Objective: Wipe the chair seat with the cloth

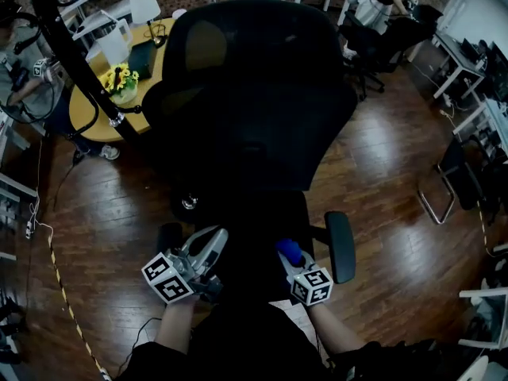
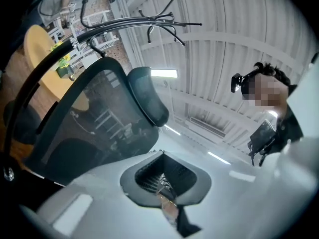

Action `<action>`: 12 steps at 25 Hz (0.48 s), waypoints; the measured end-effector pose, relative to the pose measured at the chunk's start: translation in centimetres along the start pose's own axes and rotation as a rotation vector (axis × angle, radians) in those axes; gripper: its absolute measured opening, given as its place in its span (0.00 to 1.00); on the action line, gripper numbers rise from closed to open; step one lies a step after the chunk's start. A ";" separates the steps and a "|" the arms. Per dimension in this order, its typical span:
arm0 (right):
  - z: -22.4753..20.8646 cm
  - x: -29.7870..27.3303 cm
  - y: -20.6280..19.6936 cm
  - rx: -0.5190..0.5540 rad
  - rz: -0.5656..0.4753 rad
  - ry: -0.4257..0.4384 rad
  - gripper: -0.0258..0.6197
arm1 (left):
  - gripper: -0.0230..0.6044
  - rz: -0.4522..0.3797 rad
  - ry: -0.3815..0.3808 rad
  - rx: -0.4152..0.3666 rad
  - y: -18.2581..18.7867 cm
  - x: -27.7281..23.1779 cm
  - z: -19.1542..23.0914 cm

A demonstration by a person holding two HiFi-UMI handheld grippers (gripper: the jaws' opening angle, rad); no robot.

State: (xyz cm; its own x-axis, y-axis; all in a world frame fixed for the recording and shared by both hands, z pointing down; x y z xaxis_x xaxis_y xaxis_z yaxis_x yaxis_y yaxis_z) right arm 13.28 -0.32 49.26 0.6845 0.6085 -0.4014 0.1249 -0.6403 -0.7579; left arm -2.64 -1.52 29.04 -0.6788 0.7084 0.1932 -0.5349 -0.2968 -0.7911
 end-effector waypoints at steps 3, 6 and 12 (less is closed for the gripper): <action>6.7 3.0 8.7 -0.009 -0.173 0.168 0.09 | 0.02 -0.002 -0.057 -0.039 3.3 -0.1 -3.0; 11.9 7.4 15.1 -0.001 -0.322 0.320 0.09 | 0.02 -0.006 -0.102 -0.088 5.4 0.2 -6.2; 14.9 13.1 20.0 0.059 -0.480 0.418 0.09 | 0.02 -0.070 -0.120 -0.146 7.0 0.1 -10.2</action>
State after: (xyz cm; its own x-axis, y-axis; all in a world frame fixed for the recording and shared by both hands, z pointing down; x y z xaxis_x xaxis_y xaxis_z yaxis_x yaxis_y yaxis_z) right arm 13.99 1.82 21.16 0.7861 0.5793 0.2156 0.4556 -0.3074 -0.8354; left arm -1.31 3.04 17.64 -0.7022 0.6402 0.3114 -0.5102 -0.1474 -0.8474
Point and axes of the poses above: the fingertips, and each gripper's own axes: x backward along the fingers, z to its left, y out of its top, the point moved 1 cm from there along x, backward along the fingers, and after that the axes turned 8 degrees about -x, right-handed, at the moved point
